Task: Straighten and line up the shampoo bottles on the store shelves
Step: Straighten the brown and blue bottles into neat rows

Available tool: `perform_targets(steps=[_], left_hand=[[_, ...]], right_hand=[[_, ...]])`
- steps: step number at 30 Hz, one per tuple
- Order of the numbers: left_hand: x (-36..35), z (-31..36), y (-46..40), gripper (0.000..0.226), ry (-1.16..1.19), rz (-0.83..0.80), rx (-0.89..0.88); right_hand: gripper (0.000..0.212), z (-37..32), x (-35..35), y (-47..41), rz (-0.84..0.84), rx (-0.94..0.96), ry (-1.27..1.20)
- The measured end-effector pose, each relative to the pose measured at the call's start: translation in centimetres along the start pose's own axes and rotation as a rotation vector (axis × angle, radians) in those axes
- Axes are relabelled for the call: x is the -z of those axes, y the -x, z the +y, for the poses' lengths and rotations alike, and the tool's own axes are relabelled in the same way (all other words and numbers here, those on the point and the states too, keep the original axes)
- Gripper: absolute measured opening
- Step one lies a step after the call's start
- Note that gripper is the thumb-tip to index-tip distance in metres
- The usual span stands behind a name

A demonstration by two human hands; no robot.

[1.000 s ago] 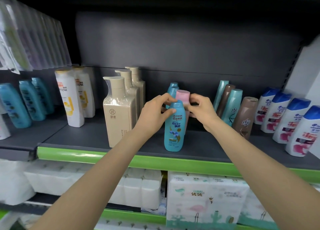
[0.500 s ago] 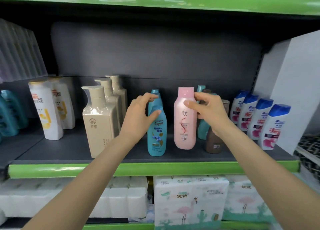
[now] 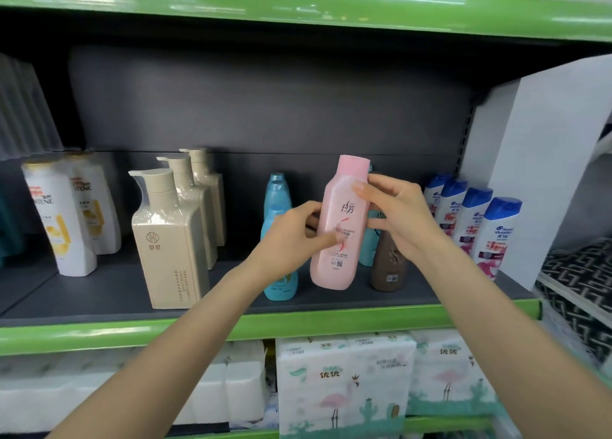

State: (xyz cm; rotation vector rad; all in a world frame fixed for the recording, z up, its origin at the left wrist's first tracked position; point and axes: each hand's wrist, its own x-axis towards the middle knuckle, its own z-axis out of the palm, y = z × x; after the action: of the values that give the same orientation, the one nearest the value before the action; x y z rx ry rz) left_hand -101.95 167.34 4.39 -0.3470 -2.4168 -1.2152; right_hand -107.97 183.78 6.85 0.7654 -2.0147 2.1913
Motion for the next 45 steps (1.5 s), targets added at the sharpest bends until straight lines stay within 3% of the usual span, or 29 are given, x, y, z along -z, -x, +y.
perform_targets(steps=[2, 6, 9, 11, 14, 16, 21, 24, 28, 34, 45], left_hand=[[-0.1, -0.1, 0.3, 0.037, 0.012, -0.025, 0.028], [-0.4, 0.2, 0.7, 0.035, -0.121, 0.144, 0.017], [-0.7, 0.9, 1.0, 0.04, -0.299, 0.25, -0.009], [-1.1, 1.3, 1.2, 0.043, -0.476, 0.284, -0.036], [-1.8, 1.7, 1.1, 0.048, -0.592, 0.303, -0.057], [-1.8, 1.5, 1.0, 0.053, -0.552, 0.259, -0.069], [-0.6, 0.7, 1.2, 0.057, -0.201, 0.04, -0.058], [-0.1, 0.6, 1.5, 0.062, -0.097, -0.019, 0.004], [-0.1, 0.5, 1.9, 0.07, -0.223, 0.095, -0.033], [0.5, 0.0, 2.4, 0.074, -0.387, 0.3, -0.117], [1.0, -0.3, 3.1, 0.077, -0.492, 0.333, -0.146]], right_hand=[[0.021, 0.1, 0.0, 0.1, 0.003, -0.013, -0.075], [0.021, 0.4, -0.8, 0.5, 0.04, -0.032, -0.054], [0.011, 0.4, -1.3, 0.8, 0.07, -0.066, 0.09], [0.022, 0.5, -1.7, 0.9, 0.118, -0.079, 0.147], [0.015, 0.4, -1.9, 0.8, 0.171, -0.079, 0.016], [0.01, 0.4, -1.5, 0.9, 0.168, -0.084, -0.079], [0.029, 1.1, -0.1, 0.8, 0.163, -0.081, -0.239], [0.011, 1.3, 0.2, 0.9, 0.129, -0.091, -0.36], [0.013, 1.3, 0.0, 1.1, 0.025, -0.078, -0.438], [0.034, 1.5, 0.6, 1.3, -0.058, -0.073, -0.44], [0.038, 1.6, 0.4, 1.6, -0.138, -0.076, -0.432]])
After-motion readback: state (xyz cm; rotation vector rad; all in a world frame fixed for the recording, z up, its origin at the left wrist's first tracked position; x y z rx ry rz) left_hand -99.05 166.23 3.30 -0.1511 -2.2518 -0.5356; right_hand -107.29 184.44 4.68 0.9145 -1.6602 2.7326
